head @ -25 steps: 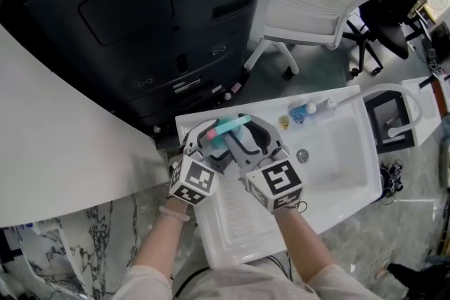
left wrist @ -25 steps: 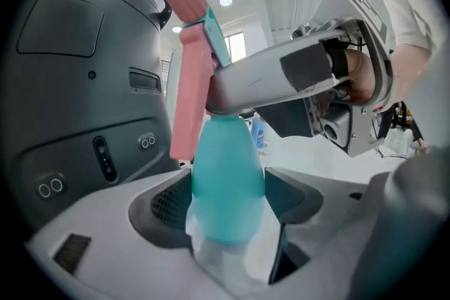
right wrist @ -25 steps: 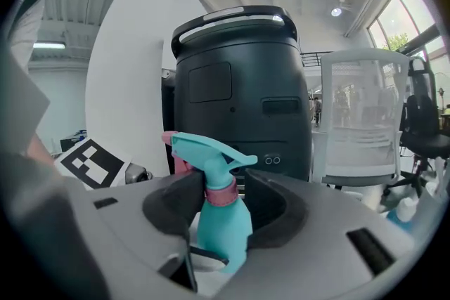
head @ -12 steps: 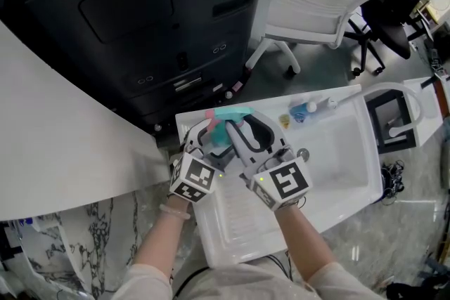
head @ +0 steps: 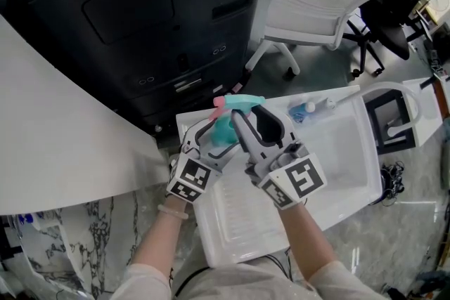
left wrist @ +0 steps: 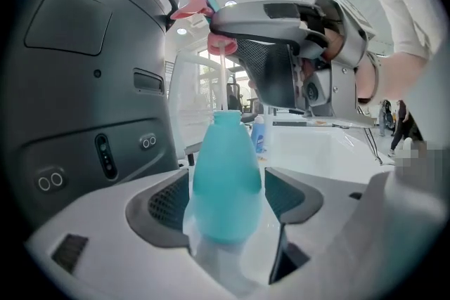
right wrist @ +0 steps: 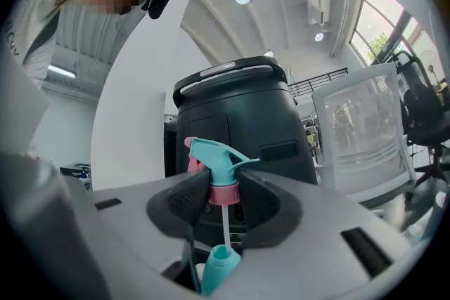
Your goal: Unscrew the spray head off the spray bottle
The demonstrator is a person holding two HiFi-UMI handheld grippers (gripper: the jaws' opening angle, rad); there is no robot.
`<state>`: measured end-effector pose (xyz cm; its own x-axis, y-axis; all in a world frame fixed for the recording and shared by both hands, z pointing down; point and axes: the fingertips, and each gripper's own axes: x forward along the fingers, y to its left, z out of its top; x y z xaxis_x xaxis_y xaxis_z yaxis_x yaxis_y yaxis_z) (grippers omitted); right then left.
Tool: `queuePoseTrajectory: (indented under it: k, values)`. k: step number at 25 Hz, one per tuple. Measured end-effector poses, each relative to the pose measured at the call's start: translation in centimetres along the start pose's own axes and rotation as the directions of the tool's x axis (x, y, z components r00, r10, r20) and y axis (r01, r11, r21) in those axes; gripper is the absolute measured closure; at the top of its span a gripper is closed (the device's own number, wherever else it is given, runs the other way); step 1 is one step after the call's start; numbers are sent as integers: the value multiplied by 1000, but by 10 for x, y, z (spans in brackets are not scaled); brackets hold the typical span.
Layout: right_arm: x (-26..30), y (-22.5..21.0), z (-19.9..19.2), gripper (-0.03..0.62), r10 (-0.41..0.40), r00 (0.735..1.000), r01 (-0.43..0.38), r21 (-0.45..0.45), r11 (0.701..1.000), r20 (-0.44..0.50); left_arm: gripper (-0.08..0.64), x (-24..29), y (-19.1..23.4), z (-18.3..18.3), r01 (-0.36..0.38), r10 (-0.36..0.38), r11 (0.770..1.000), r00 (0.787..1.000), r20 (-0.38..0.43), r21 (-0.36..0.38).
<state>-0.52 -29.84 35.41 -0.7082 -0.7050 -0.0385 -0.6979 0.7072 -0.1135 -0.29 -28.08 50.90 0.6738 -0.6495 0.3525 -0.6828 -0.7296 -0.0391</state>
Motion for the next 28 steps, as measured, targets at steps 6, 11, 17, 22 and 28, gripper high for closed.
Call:
queuePoseTrajectory:
  k: [6,11,17,22,28]
  values:
    - [-1,2,20,457,4,999,-3,-19,1000,36,232,-10,-3,2,-11,11,1000,1000,8,7]
    - [-1,3,39,457,0,996,4,-42,999,88,232,-21,-2,6,-31,31,1000,999,19,3]
    - [-1,7,63,457,0,991,10,-75,997,135,232,-41,4,16,-79,79,997,996,38,-6]
    - [-7,10,78,457,-2,987,18,-101,995,163,233,-55,5,23,-109,111,993,992,60,-36]
    - [-18,12,91,458,-3,981,22,-99,995,193,233,-67,-4,31,-117,120,992,989,80,-43]
